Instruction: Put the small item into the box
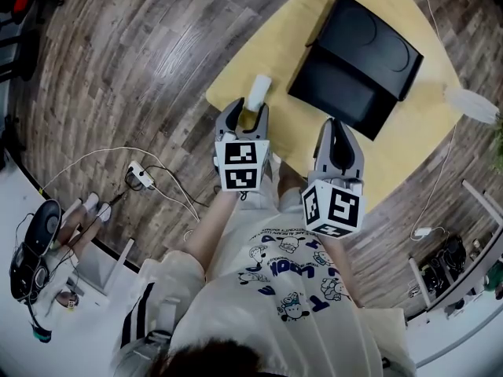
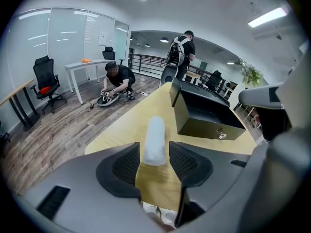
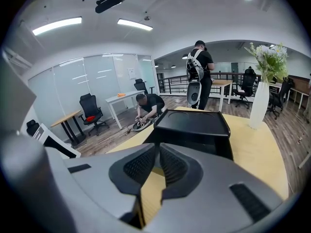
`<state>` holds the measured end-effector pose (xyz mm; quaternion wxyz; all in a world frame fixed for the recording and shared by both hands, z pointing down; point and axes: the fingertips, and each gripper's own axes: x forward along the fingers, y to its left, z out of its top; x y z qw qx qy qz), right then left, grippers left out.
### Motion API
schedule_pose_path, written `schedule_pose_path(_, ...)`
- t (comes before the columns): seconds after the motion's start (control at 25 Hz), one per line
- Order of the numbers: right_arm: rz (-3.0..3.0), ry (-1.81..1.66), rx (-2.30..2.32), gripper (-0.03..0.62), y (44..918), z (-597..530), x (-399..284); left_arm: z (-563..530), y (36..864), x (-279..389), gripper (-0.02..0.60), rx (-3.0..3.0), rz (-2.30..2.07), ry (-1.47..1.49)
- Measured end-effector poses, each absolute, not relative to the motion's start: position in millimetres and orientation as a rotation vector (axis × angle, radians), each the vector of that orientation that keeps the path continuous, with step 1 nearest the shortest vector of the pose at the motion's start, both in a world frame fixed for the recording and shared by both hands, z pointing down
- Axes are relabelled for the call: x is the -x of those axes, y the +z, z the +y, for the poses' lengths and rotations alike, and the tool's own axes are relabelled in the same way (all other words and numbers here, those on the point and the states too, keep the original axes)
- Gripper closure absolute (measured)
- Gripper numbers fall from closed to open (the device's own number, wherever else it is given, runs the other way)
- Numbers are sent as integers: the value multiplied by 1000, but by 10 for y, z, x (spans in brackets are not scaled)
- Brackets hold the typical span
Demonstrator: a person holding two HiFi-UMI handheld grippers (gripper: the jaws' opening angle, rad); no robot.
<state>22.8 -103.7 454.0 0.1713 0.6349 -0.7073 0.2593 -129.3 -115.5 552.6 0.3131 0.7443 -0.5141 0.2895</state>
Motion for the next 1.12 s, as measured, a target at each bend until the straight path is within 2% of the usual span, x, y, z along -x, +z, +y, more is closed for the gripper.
schedule_pose_path(0.52, -1979, 758, -1820, 546, 4584, -1035, -346, -1135, 5628, 1223, 396, -1928, -1337, 791)
schedule_pose_path(0.68, -1970, 761, -1829, 546, 4595, -1025, -379, -1132, 5641, 1225, 424, -1928, -1342, 796)
schedule_pose_path(1.12, -1963, 758, -1861, 546, 4593, -1011, -423, -1130, 5576, 1246, 437, -1949, -1341, 776)
